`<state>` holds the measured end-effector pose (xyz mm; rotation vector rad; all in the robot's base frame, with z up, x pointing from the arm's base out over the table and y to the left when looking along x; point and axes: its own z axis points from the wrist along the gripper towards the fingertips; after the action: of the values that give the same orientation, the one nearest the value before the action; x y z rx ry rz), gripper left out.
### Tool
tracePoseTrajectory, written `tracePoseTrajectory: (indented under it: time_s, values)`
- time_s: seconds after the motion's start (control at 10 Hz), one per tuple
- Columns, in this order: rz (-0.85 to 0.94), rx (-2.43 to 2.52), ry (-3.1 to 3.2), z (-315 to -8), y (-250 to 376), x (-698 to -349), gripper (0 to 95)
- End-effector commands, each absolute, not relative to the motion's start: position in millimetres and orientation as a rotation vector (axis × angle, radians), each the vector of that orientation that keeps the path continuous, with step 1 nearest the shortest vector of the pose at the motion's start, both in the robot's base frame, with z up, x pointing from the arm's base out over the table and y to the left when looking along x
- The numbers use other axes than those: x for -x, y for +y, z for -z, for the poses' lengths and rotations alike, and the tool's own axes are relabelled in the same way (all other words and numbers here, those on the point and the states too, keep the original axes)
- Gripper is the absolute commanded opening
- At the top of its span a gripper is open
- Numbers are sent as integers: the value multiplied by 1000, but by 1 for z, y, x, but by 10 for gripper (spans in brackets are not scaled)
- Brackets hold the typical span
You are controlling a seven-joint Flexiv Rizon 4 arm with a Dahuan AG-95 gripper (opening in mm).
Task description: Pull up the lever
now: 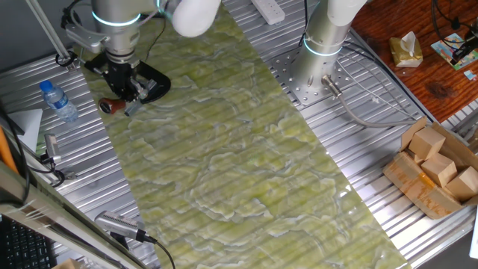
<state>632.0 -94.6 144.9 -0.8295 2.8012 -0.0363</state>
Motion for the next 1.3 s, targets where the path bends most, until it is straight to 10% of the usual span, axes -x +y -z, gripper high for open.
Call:
tracePoseTrajectory:
  time_s: [0.1,0.3,0.8,0.9,1.3]
  values:
    - [16,803,2821,-181,-95,-626,0]
    - [-8,834,2805,-178,-98,-624,380]
    - [43,834,2825,-181,-95,-626,380]
    - [59,833,2840,-182,-93,-629,190]
    - [39,793,2890,-188,-77,-652,190]
